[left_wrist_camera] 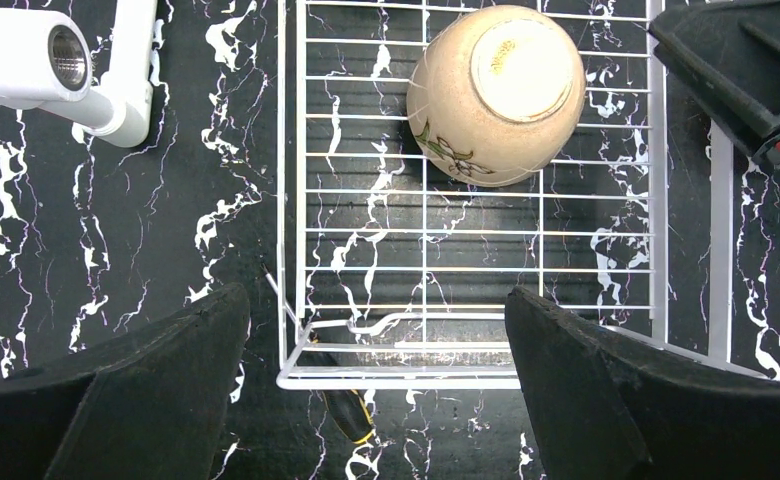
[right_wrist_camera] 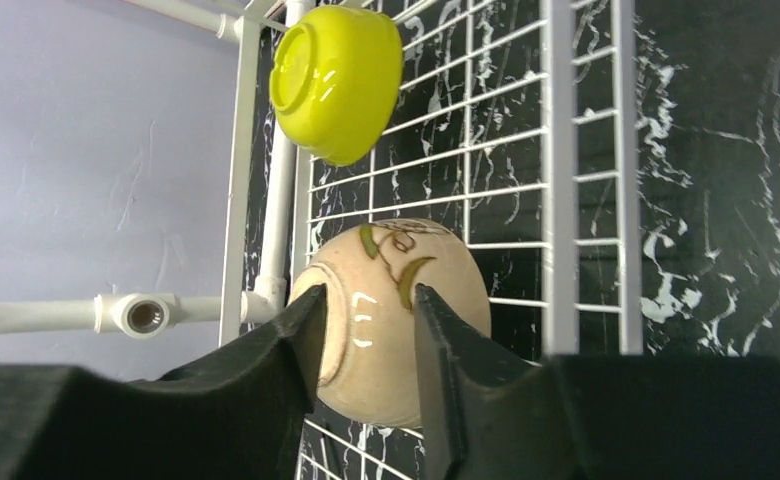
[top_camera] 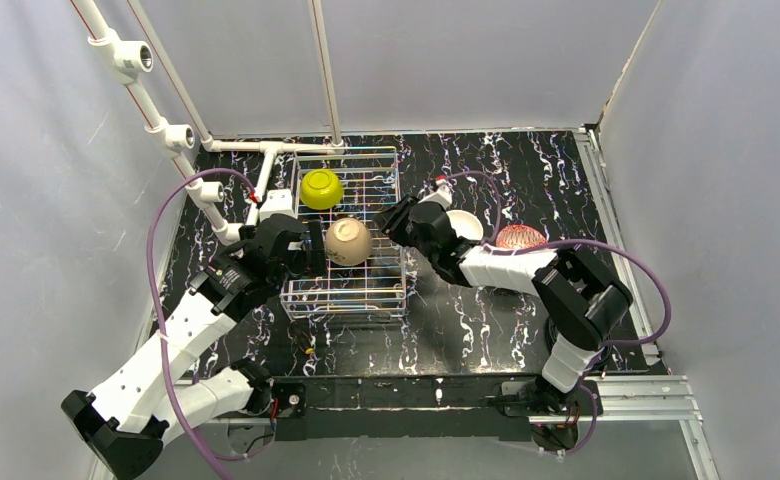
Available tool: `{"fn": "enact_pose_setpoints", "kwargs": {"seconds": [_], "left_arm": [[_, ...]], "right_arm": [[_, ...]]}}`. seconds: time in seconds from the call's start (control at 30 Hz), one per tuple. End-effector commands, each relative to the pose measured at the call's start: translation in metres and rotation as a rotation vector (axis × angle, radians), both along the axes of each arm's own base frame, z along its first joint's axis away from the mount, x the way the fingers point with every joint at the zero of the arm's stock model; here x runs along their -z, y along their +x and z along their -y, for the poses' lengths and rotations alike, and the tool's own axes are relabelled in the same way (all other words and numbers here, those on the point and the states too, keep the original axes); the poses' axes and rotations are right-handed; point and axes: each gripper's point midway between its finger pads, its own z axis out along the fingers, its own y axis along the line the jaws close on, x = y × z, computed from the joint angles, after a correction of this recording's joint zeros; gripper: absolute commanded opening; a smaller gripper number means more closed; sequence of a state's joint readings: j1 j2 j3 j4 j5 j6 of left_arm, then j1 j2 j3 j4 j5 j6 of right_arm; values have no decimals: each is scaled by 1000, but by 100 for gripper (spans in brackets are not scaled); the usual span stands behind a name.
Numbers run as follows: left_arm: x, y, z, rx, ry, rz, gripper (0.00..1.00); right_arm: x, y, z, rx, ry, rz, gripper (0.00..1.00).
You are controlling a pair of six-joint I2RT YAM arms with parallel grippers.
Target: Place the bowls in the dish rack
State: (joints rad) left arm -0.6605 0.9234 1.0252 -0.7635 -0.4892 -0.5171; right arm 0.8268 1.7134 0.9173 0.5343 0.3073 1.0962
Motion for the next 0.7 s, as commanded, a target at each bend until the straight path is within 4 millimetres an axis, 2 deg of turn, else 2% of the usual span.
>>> {"fn": "enact_pose_setpoints", "kwargs": {"seconds": [0.0,0.1,0.2,0.23,0.27,0.37,0.5,0.67], "left_arm": [[-5,1,-5,-17,12,25,98],[-9,0,-12,-25,33,45,98],[-15,-2,-18,-42,32,72,98],[-17,-3,-20,-48,24,84,98],[-19,-4,-21,-52,14,95,98],[-24,-6,-24,-67,-12,126,98],[-29,-11,-32,-97,-35,155,98],[-13,-26,-30,-118,-115,114,98]], "right_arm": [[-60,2,-15,-107,-57,139,50],[-84,-3,-23,-183,-160,209,65],[-94,-10,-22,-231,-302,243,82],[-94,-13,-21,-241,-354,246,95],[-95,-16,-21,-246,-402,254,98],[-87,-26,-16,-242,-541,222,99],[-76,-40,-24,-249,-636,214,99],[-55,-51,-46,-281,-721,194,99]]}}
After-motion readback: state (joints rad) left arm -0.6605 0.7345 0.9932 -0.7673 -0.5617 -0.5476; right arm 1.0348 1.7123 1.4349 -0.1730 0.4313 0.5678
